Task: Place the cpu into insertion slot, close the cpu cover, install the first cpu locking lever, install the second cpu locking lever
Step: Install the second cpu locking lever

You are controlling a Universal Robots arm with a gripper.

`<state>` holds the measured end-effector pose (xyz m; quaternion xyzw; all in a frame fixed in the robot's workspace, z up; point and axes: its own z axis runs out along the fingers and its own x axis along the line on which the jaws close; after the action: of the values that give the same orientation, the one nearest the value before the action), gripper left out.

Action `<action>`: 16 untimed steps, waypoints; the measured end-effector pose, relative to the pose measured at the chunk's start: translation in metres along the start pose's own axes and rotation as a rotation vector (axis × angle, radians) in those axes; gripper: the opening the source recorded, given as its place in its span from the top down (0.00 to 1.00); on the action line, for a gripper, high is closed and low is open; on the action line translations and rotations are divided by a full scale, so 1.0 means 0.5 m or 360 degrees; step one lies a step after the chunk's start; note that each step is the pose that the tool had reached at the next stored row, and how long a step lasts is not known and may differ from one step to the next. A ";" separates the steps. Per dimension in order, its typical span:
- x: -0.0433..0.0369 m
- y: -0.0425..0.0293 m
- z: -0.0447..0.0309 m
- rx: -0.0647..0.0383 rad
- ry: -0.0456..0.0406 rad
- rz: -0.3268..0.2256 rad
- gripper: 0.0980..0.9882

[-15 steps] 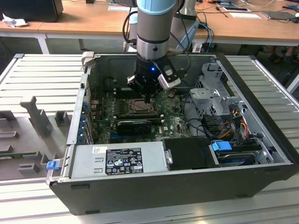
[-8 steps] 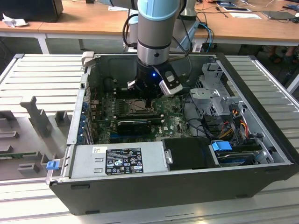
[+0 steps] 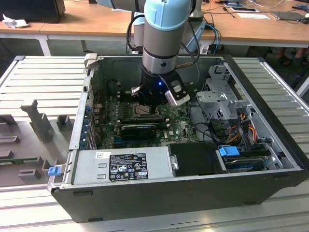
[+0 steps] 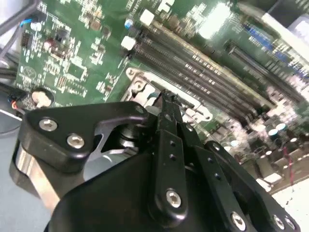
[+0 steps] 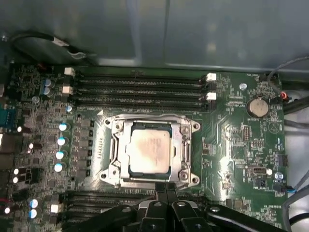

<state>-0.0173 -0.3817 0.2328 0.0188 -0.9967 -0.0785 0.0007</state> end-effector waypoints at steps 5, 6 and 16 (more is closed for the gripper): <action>0.021 -0.009 0.001 -0.0007 0.0000 -0.0003 0.99; 0.028 -0.009 0.002 -0.0007 0.0000 -0.0004 0.99; 0.074 -0.013 0.036 -0.0011 0.0006 -0.0037 0.99</action>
<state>-0.0540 -0.3867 0.2137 0.0305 -0.9962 -0.0820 0.0016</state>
